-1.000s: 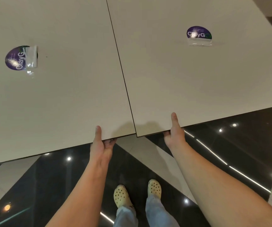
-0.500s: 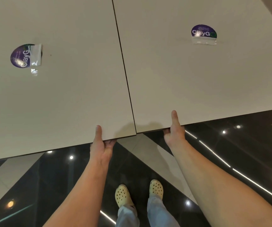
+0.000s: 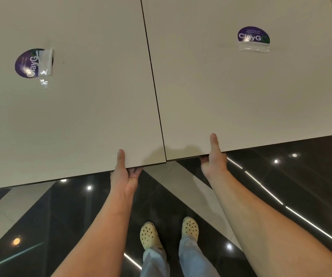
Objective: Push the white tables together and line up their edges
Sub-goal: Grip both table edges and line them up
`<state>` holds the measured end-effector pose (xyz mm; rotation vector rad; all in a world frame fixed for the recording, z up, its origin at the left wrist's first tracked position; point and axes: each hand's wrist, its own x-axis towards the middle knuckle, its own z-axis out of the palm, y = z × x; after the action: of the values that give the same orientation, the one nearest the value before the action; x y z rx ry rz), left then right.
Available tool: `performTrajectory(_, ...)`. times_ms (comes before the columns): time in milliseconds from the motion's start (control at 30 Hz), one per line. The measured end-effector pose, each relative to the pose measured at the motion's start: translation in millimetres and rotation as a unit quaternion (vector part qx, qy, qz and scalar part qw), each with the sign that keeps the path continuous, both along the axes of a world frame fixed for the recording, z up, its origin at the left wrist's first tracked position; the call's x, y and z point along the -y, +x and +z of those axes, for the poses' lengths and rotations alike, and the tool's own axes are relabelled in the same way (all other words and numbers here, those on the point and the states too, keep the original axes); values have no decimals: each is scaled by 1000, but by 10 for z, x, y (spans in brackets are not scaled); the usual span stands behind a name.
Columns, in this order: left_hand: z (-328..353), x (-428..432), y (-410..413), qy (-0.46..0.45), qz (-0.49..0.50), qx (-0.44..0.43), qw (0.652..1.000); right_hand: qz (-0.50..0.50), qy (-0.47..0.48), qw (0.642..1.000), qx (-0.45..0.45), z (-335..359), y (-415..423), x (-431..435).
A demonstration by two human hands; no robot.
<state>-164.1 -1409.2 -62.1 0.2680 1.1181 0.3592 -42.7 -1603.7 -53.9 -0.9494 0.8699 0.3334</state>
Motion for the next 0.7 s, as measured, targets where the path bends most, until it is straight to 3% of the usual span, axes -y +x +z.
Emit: performTrajectory(700,8,-14,88,5,-16,-40,999,16,-24,1000,-13,17,-23,52)
